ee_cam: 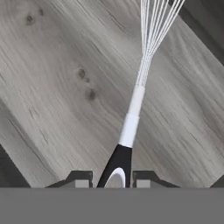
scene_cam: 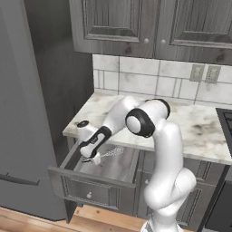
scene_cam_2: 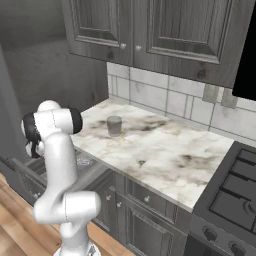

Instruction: Pick the whisk from the drawer and place it on the counter.

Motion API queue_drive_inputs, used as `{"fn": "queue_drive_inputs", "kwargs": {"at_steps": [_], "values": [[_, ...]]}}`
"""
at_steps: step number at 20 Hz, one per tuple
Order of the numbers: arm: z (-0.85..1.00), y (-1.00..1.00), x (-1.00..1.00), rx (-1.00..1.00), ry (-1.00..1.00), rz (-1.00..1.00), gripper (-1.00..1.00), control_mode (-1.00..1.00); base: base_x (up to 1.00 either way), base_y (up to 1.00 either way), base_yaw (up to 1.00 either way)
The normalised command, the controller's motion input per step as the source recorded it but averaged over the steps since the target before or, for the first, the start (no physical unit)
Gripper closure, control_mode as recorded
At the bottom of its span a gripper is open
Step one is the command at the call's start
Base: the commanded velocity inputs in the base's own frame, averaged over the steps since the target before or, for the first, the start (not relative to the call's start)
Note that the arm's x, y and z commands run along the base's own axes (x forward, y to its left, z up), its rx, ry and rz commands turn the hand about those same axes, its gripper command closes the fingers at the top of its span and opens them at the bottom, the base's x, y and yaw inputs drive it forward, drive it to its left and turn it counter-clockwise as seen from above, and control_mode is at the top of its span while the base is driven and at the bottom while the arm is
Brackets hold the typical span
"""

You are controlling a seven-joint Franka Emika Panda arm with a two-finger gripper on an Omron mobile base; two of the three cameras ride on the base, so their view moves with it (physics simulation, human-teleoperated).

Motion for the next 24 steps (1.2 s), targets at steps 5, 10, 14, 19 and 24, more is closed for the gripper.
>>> {"fn": "queue_drive_inputs", "kwargs": {"at_steps": [5, 10, 14, 19, 24], "values": [[0.94, 0.23, 0.17, 0.01, 0.24, -0.3, 1.0, -1.0, 0.0, 0.0, 0.0], [0.69, 0.41, 0.0, 0.04, 0.35, -0.33, 1.0, -1.0, 0.0, 0.0, 0.0], [0.61, 0.42, 0.0, 0.0, 0.31, -0.38, 1.0, -1.0, 0.0, 0.0, 0.0], [0.61, 0.21, 0.0, -0.07, 0.13, -0.43, 1.0, -1.0, 0.0, 0.0, 0.0], [0.56, 0.0, -0.02, -0.11, -0.02, -0.11, 1.0, -1.0, 0.0, 0.0, 0.0]]}}
